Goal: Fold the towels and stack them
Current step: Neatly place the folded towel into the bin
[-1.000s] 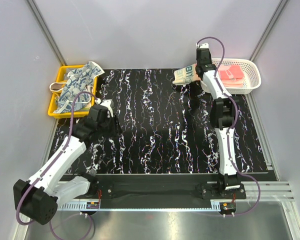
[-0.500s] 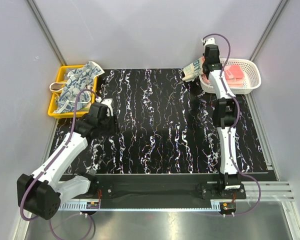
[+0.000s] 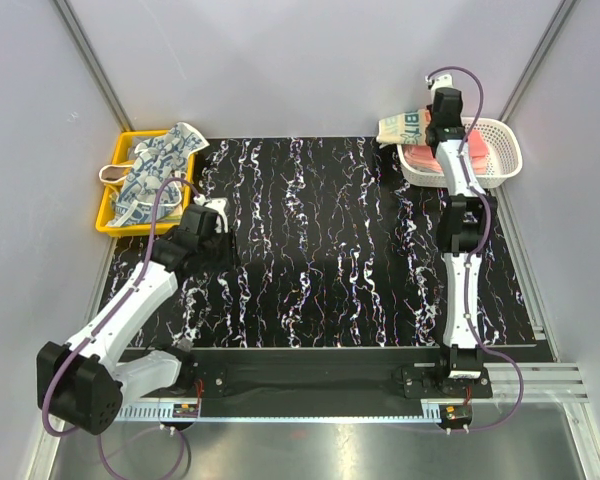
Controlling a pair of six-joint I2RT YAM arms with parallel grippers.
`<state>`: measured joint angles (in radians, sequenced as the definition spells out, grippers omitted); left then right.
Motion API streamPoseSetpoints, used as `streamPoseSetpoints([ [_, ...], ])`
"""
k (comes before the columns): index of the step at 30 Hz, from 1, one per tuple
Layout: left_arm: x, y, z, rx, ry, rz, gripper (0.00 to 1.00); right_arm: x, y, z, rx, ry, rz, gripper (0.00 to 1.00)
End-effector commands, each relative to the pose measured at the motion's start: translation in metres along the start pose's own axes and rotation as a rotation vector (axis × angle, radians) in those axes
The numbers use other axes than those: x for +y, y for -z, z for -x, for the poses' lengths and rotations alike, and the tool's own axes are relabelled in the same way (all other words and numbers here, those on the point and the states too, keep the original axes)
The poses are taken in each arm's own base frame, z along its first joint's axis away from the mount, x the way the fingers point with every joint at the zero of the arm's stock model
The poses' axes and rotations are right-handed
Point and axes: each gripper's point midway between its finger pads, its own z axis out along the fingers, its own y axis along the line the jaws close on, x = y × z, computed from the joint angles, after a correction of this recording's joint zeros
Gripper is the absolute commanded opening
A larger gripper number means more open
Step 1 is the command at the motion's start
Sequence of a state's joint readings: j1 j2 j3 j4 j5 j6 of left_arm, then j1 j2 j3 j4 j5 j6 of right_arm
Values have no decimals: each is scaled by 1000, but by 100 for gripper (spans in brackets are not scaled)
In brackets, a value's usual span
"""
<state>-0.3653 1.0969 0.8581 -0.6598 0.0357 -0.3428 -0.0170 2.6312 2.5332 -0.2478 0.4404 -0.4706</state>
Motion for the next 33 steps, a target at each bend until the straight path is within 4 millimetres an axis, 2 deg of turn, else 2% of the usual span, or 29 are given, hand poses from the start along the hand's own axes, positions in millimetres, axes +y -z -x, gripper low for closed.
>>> streamPoseSetpoints([
  [1,-8,3,17,-48,-11,-35,40,-59,15,48,-120,-93,-50,0],
  [3,-8,2,16,-43,-12,-35,40,-70,12,42,-110,-120,-50,0],
  [13,-5,-3,12,-21,-9,-24,39,-91,-9,9,-80,-207,-9,0],
  [20,-4,-8,8,3,-11,-18,39,-88,-24,-19,-43,-252,27,0],
  [26,-4,-10,7,12,-8,-14,39,-75,-32,-34,-20,-273,63,7],
  [27,-4,-10,7,13,-9,-15,39,-71,-34,-39,-9,-278,69,11],
  [30,-3,-11,6,14,-9,-13,40,-70,-36,-46,8,-289,57,44],
  [31,-3,-10,7,10,-8,-13,40,-69,-36,-47,11,-292,58,52],
  [32,-4,-10,7,9,-7,-13,40,-72,-34,-46,15,-294,51,67],
  [33,-3,-10,8,6,-9,-12,40,-77,-31,-40,10,-307,39,74],
])
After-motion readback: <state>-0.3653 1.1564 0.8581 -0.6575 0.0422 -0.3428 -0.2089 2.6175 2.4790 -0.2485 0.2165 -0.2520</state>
